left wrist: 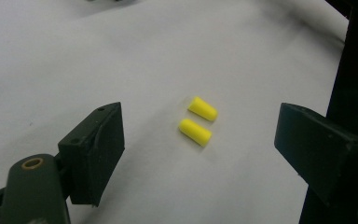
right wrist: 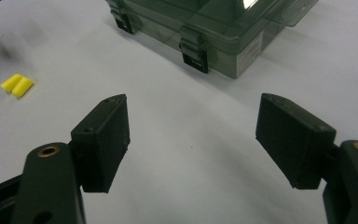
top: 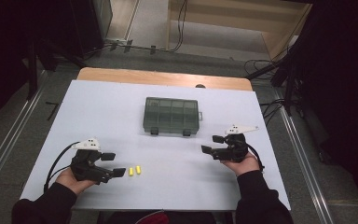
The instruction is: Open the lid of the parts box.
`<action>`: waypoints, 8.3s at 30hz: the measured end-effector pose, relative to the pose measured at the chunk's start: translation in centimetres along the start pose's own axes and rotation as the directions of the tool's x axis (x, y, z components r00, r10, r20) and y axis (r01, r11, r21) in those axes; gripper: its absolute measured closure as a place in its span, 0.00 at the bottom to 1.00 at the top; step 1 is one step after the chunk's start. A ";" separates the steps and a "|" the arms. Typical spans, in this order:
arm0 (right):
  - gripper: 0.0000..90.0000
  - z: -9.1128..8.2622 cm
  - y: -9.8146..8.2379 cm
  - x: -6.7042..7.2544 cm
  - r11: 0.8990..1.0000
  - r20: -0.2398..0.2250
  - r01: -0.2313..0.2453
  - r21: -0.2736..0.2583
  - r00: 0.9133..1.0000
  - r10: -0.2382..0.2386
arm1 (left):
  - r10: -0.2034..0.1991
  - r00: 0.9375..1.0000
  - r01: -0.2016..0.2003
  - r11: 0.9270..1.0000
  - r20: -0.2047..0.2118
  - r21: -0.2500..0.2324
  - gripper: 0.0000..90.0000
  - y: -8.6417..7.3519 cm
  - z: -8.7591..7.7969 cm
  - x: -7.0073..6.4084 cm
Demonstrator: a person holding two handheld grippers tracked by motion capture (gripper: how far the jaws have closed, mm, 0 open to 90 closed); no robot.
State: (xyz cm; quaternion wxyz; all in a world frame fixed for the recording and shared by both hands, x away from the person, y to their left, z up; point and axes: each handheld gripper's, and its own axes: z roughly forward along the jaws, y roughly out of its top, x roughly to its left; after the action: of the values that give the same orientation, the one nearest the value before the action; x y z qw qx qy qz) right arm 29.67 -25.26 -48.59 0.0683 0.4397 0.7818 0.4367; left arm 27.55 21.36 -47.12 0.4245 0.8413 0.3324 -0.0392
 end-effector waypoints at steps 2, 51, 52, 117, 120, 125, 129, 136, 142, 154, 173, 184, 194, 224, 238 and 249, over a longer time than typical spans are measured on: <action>0.27 0.2 0.2 -0.2 1.000 -0.008 -0.009 0.009 1.000 0.009 | -0.001 1.000 0.001 1.000 0.000 -0.003 0.18 0.0 0.0 0.0; 0.55 3.6 3.3 -2.8 0.999 0.054 -0.007 0.040 0.999 0.005 | 0.001 1.000 -0.001 1.000 -0.004 -0.013 0.18 0.0 -0.1 0.1; 0.60 3.6 3.3 -2.8 0.999 0.062 -0.008 0.046 0.998 0.005 | 0.000 1.000 0.000 1.000 -0.004 -0.013 0.18 0.0 -0.1 0.1; 0.97 4.6 3.2 -2.2 0.996 0.059 0.042 0.075 0.997 -0.047 | -0.004 1.000 0.004 1.000 -0.002 -0.019 0.18 0.0 -0.2 0.3; 0.97 4.5 3.3 -2.1 0.996 0.057 0.041 0.074 0.997 -0.045 | -0.003 1.000 0.003 1.000 -0.002 -0.018 0.18 0.0 -0.2 0.3; 0.97 4.4 3.4 -2.1 0.997 0.061 0.043 0.066 0.997 -0.047 | -0.004 1.000 0.004 1.000 -0.001 -0.017 0.18 0.0 -0.2 0.2; 0.97 4.3 3.5 -2.1 0.997 0.056 0.044 0.064 0.997 -0.047 | -0.004 1.000 0.004 1.000 -0.001 -0.017 0.18 0.0 -0.2 0.2; 0.97 3.8 4.0 -1.7 0.998 0.059 0.055 0.037 0.997 -0.057 | -0.004 1.000 0.004 1.000 -0.001 -0.016 0.18 0.0 -0.2 0.2; 0.97 3.6 4.5 -1.8 0.998 0.057 0.051 0.026 0.997 -0.052 | -0.002 1.000 0.002 1.000 0.001 -0.013 0.18 0.0 -0.2 0.3; 0.97 3.5 5.3 -1.6 0.999 0.043 0.044 0.020 0.998 -0.045 | -0.002 1.000 0.002 1.000 0.001 -0.014 0.18 0.0 -0.2 0.3; 0.97 3.1 7.1 -2.0 0.999 0.028 0.027 0.033 0.999 -0.027 | -0.009 1.000 0.009 1.000 0.004 -0.017 0.18 0.3 -0.1 0.3; 0.97 3.3 8.1 -2.2 0.999 0.032 0.027 0.032 0.999 -0.028 | -0.031 0.999 0.030 0.999 -0.009 -0.025 0.18 1.3 0.5 1.3; 0.97 3.0 8.9 -2.3 0.999 0.033 0.033 0.022 0.999 -0.034 | -0.032 0.999 0.032 0.999 -0.023 -0.006 0.18 2.7 1.2 2.0; 0.97 2.8 10.1 -2.2 0.998 0.028 0.056 0.003 0.998 -0.056 | 0.011 0.997 -0.010 1.000 -0.081 0.012 0.18 9.2 2.9 3.9; 0.97 2.7 10.3 -2.2 0.998 0.026 0.058 0.004 0.998 -0.058 | 0.023 0.995 -0.023 1.000 -0.098 0.005 0.18 12.1 4.0 5.5; 0.97 2.7 10.5 -2.2 0.998 0.026 0.068 0.000 0.997 -0.068 | 0.030 0.993 -0.029 1.000 -0.117 0.013 0.18 13.5 4.9 7.3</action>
State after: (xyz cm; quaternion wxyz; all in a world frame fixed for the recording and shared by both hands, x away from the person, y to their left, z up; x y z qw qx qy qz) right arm 38.84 -22.79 -43.03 0.0934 0.4183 0.7953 0.4287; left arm 42.33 15.88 -43.50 0.4000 0.8493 0.3443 0.0148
